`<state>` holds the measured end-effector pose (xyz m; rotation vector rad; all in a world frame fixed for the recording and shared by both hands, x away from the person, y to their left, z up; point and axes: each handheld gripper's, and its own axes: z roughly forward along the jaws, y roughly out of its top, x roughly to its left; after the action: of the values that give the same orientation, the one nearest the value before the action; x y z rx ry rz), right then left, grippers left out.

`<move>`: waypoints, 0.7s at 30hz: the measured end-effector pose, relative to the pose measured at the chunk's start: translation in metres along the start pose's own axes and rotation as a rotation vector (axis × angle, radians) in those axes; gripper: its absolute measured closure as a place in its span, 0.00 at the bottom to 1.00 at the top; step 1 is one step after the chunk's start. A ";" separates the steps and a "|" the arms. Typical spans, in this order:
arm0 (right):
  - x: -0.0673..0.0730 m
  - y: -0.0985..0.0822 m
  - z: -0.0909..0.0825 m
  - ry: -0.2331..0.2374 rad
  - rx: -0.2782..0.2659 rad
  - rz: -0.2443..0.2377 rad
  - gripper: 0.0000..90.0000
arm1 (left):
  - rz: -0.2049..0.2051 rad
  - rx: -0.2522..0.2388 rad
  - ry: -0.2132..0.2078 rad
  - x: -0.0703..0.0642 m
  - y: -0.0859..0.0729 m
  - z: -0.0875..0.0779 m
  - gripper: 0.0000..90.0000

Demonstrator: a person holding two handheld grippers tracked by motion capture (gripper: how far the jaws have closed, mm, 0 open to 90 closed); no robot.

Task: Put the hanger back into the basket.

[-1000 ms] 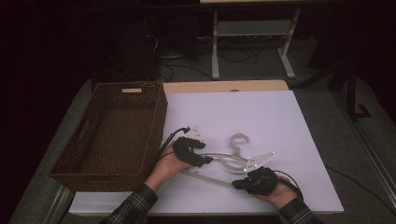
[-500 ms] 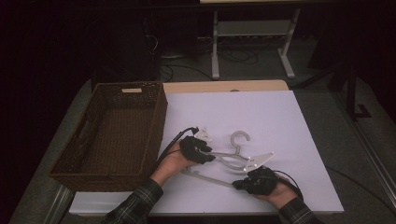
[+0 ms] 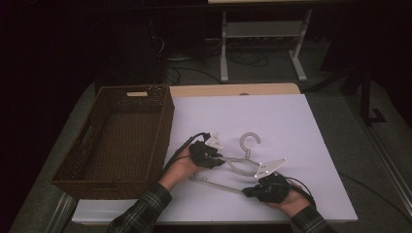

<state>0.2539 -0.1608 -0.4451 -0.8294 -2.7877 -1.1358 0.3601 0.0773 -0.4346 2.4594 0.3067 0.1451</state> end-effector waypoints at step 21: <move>0.000 0.006 -0.022 -0.029 -0.119 0.015 0.62 | -0.088 -0.081 0.070 0.000 0.005 -0.018 0.91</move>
<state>0.2533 -0.1716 -0.4250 -0.8811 -2.7544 -1.3080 0.3577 0.0844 -0.4177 2.3602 0.4305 0.2029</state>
